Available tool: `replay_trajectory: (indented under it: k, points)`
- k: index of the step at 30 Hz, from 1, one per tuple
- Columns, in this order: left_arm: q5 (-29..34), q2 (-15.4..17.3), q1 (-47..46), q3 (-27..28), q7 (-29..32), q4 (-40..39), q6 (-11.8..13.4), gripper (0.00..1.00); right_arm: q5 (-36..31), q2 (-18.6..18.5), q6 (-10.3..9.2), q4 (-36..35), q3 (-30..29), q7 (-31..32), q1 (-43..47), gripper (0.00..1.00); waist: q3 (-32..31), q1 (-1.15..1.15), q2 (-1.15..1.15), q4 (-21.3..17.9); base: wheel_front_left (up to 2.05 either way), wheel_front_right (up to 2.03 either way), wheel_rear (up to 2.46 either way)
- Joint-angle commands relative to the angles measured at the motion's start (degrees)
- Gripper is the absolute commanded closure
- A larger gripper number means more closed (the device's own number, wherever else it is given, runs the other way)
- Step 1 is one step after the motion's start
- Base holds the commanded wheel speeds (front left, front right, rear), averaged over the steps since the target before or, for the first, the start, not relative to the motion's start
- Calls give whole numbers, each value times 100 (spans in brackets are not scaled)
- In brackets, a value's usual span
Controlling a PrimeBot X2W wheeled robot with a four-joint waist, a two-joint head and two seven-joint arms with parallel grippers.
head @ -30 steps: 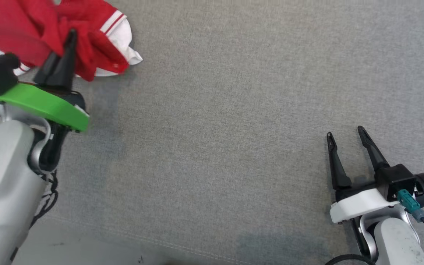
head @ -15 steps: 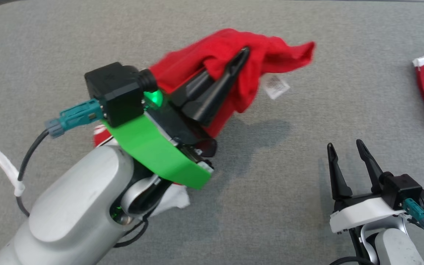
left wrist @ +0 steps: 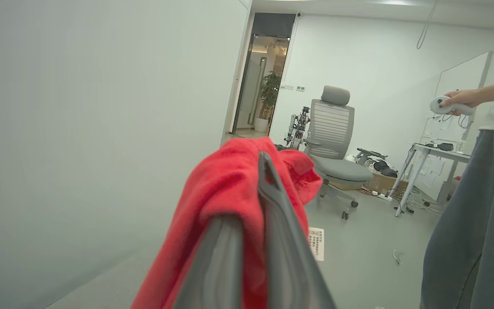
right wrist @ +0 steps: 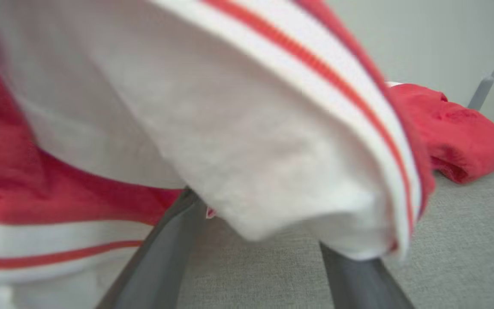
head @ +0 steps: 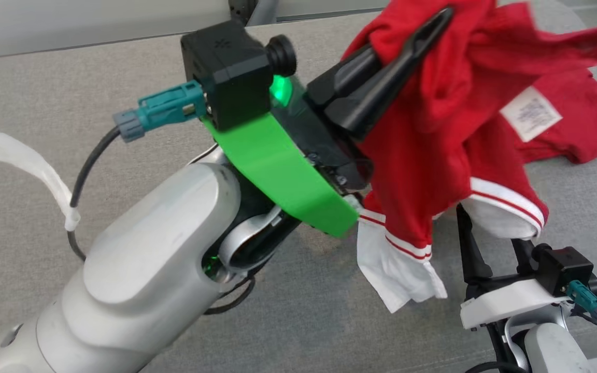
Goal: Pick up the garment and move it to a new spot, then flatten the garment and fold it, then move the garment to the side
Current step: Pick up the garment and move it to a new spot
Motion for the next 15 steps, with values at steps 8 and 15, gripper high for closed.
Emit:
replay_trajectory:
  k: [8,15]
  points:
    - [54,1267,1645,-527,5,1707,-242,100,-26,-16,-2,38,-132,-6,121,0,84,0,0,-15,0,0,0]
    - [-30,1524,2143,-792,-39,2757,-496,100,-182,-15,-2,87,-192,-6,98,0,128,0,0,341,0,0,0]
